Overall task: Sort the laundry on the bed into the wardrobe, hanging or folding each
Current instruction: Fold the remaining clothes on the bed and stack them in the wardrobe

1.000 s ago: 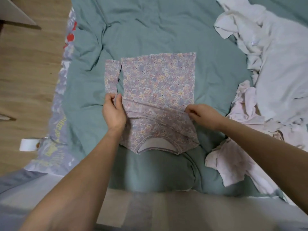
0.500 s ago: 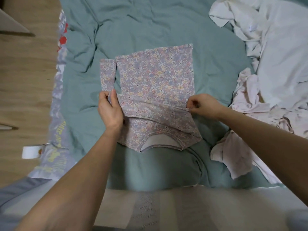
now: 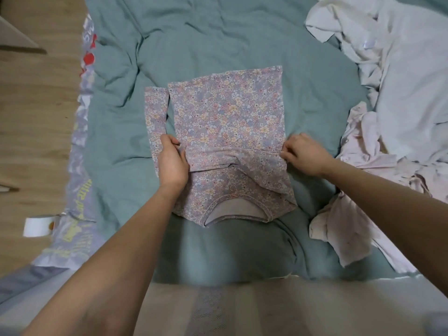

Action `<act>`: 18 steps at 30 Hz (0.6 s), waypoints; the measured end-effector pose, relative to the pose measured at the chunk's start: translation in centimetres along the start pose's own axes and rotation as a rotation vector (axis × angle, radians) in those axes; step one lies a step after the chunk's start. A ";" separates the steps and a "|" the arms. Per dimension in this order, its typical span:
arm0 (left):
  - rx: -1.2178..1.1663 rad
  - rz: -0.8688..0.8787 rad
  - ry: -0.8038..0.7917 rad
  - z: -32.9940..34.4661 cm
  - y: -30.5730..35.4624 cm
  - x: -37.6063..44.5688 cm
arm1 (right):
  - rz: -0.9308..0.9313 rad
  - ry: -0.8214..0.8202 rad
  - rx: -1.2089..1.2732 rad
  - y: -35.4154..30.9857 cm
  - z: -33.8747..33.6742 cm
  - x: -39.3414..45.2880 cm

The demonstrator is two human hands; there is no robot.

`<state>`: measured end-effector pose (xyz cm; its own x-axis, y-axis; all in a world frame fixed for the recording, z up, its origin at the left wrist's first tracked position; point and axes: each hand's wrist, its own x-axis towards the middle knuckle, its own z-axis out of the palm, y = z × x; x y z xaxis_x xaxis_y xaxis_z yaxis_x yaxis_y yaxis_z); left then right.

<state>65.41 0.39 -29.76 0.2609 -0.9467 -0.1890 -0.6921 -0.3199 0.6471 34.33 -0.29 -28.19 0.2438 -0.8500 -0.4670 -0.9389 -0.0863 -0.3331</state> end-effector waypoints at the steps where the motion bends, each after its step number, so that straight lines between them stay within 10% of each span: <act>1: 0.018 -0.010 0.029 0.0 0.1 0.0 | 0.027 0.033 -0.040 -0.3 0.2 -0.1; 5: 0.235 0.247 0.144 -0.9 0.4 0.0 | 0.042 0.305 -0.025 -2.8 0.9 -1.6; 10: 0.350 0.737 -0.329 -2.0 -0.7 -2.3 | -0.418 0.277 -0.156 -4.6 2.8 -5.8; 18: 0.458 0.760 -0.398 -0.8 -2.0 -1.8 | -0.216 0.270 -0.158 -3.7 4.8 -6.1</act>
<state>66.92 2.79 -30.12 -0.5523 -0.8234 -0.1301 -0.7987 0.4779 0.3657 37.46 7.70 -28.03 0.3869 -0.9082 -0.1598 -0.9040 -0.3394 -0.2601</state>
